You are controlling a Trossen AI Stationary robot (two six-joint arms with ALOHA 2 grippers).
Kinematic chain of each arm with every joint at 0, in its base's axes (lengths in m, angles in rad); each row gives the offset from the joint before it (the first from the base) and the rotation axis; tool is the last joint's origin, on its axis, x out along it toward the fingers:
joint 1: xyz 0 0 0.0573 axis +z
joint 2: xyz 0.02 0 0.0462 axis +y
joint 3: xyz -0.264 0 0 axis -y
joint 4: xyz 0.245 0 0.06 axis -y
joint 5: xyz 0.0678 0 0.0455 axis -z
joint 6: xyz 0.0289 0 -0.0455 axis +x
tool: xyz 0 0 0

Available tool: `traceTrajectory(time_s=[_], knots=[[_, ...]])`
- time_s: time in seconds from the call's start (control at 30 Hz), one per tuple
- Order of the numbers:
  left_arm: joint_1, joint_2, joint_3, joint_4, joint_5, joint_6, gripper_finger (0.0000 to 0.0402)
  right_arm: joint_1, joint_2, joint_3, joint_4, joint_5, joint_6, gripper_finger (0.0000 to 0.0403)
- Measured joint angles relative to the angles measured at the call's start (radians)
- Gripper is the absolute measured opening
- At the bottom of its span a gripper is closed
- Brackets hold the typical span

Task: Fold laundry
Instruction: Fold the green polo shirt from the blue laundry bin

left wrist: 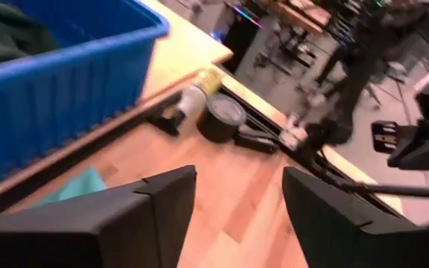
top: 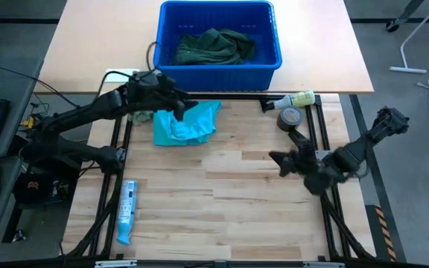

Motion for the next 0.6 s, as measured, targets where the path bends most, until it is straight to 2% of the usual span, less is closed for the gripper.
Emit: traceTrajectory(time_s=[0.17, 0.37, 0.47, 0.6], knots=[[0.107, -0.019, 0.000, -0.022, -0.023, 0.023, 0.0215, -0.204, 0.008, 0.000, 0.260, -0.069, -0.326, 0.0131], [0.264, -0.010, 0.000, -0.010, -0.041, -0.014, 0.0219, -0.437, 0.013, 0.000, 0.470, -0.156, -0.509, 0.0206], [0.316, -0.010, 0.000, 0.013, -0.030, -0.051, 0.0219, -0.518, 0.013, 0.000, 0.526, -0.221, -0.555, 0.0225], [0.361, -0.006, 0.000, 0.059, -0.021, -0.051, 0.0219, -0.602, 0.013, 0.000, 0.535, -0.299, -0.591, 0.0228]])
